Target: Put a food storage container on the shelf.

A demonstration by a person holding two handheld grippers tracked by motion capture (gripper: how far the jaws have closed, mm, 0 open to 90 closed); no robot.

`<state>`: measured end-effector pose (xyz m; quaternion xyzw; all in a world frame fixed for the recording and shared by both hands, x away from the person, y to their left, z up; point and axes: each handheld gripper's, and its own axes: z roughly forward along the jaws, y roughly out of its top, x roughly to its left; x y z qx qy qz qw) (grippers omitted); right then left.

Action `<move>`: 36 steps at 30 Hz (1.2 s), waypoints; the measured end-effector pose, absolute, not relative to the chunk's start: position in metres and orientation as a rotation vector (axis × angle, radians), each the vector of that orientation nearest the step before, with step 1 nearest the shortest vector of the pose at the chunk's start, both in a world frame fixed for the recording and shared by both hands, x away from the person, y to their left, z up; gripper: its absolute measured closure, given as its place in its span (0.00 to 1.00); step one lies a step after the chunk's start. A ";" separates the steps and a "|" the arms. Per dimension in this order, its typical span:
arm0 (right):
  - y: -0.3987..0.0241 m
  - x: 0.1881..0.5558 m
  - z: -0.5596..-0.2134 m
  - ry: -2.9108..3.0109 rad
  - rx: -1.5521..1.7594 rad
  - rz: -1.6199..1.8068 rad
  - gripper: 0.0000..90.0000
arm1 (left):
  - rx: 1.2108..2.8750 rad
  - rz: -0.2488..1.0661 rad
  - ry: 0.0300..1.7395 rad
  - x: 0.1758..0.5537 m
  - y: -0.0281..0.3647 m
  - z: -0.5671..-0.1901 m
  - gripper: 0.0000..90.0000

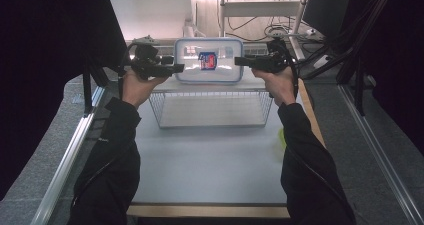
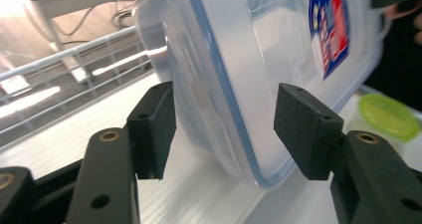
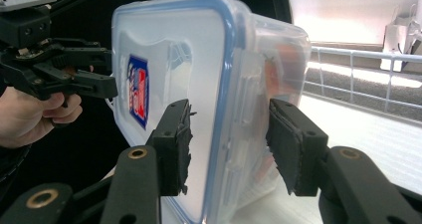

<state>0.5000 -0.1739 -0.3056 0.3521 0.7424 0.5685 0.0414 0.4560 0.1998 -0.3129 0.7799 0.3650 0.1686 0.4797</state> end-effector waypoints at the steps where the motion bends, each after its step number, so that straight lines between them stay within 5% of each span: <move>1: -0.174 0.500 -0.306 2.272 1.080 1.738 0.57 | 1.910 0.408 0.895 0.456 0.199 -0.314 0.49; 14: -0.167 0.504 -0.306 2.217 1.145 1.564 0.48 | 1.884 0.381 0.899 0.458 0.198 -0.317 0.50; 36: -0.167 0.480 -0.322 2.266 1.012 1.509 0.53 | 1.918 0.417 0.897 0.451 0.191 -0.332 0.53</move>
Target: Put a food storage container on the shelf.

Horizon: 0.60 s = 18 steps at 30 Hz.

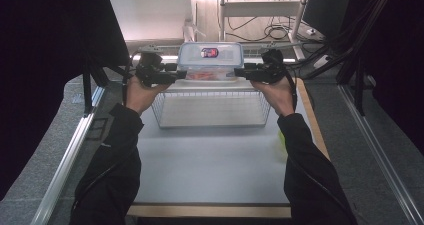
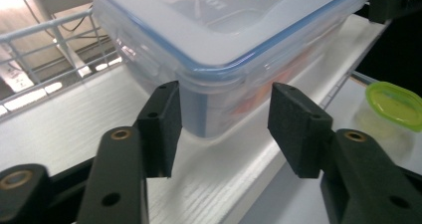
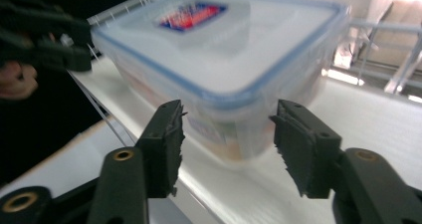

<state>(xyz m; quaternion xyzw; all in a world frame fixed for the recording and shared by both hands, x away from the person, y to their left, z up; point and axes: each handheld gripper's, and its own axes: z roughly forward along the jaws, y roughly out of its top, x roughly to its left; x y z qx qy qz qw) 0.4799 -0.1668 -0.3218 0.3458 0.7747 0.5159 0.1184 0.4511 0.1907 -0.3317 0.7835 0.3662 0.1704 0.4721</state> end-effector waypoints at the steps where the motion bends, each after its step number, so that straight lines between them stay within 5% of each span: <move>1: -0.166 0.480 -0.326 2.283 1.015 1.485 0.55 | 1.920 0.420 0.904 0.452 0.190 -0.333 0.56; 7: -0.158 0.483 -0.333 2.262 1.010 1.404 0.68 | 1.943 0.489 0.948 0.454 0.182 -0.337 0.63; 12: -0.158 0.482 -0.333 2.250 1.020 1.404 0.69 | 1.926 0.508 0.936 0.451 0.182 -0.340 0.64; 18: -0.159 0.473 -0.331 2.232 0.992 1.425 0.63 | 1.893 0.501 0.885 0.438 0.181 -0.345 0.50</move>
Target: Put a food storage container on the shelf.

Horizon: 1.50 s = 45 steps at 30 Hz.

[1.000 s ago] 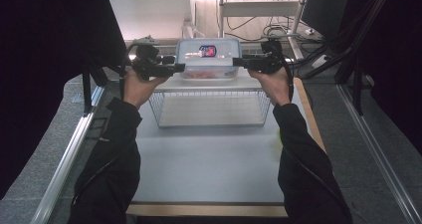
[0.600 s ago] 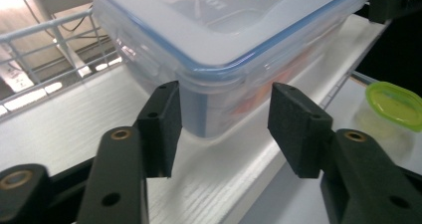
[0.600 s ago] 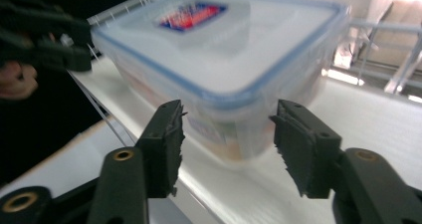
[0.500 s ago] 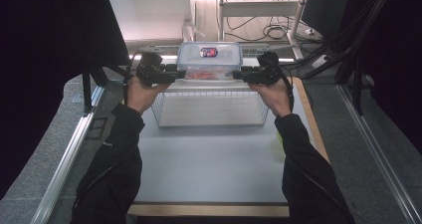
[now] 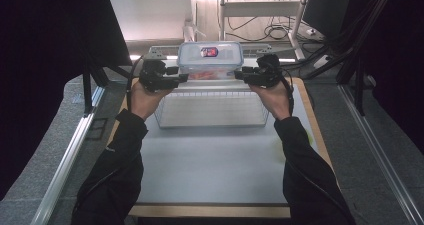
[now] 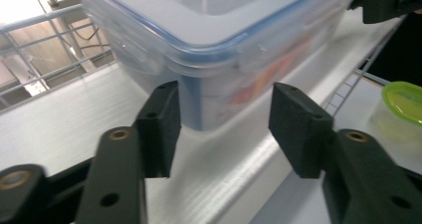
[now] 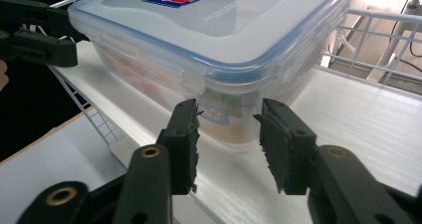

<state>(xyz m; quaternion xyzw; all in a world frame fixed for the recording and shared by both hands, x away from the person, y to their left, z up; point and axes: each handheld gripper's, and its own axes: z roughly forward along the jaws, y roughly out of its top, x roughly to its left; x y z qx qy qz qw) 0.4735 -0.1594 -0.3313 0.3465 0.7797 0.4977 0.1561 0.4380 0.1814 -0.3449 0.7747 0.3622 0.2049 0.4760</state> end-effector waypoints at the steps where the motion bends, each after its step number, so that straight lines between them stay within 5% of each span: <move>1: -0.159 0.472 -0.331 2.234 0.988 1.424 0.61 | 1.894 0.507 0.878 0.434 0.181 -0.346 0.47; 8: -0.160 0.455 -0.337 2.273 0.929 1.414 0.44 | 1.902 0.507 0.838 0.409 0.180 -0.351 0.31; 23: -0.166 0.413 -0.358 2.289 0.833 1.412 0.19 | 1.930 0.451 0.792 0.354 0.186 -0.381 0.15; 45: -0.181 0.367 -0.400 2.342 0.807 1.410 0.09 | 1.988 0.437 0.801 0.303 0.172 -0.440 0.07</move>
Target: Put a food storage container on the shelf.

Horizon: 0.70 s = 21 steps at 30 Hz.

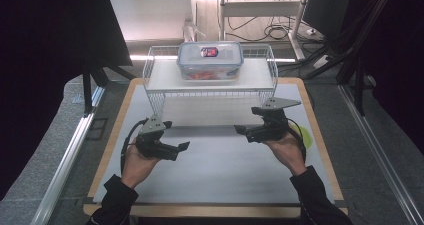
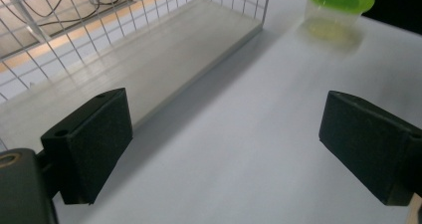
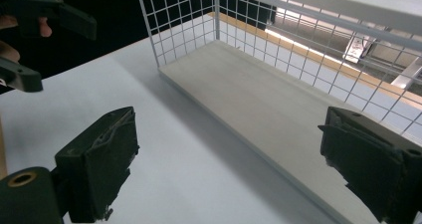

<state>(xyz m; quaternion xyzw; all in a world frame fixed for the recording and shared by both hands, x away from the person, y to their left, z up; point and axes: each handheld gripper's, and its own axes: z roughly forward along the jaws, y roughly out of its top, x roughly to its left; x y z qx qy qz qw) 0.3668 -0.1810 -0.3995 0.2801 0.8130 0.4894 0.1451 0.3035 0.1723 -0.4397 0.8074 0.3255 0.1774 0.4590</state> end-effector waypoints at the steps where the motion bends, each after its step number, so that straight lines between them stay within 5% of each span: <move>1: -0.182 0.365 -0.400 2.342 0.804 1.410 0.09 | 2.004 0.445 0.798 0.302 0.172 -0.442 0.07; 21: -0.194 0.327 -0.444 2.372 0.783 1.394 0.05 | 1.961 0.470 0.878 0.267 0.186 -0.487 0.00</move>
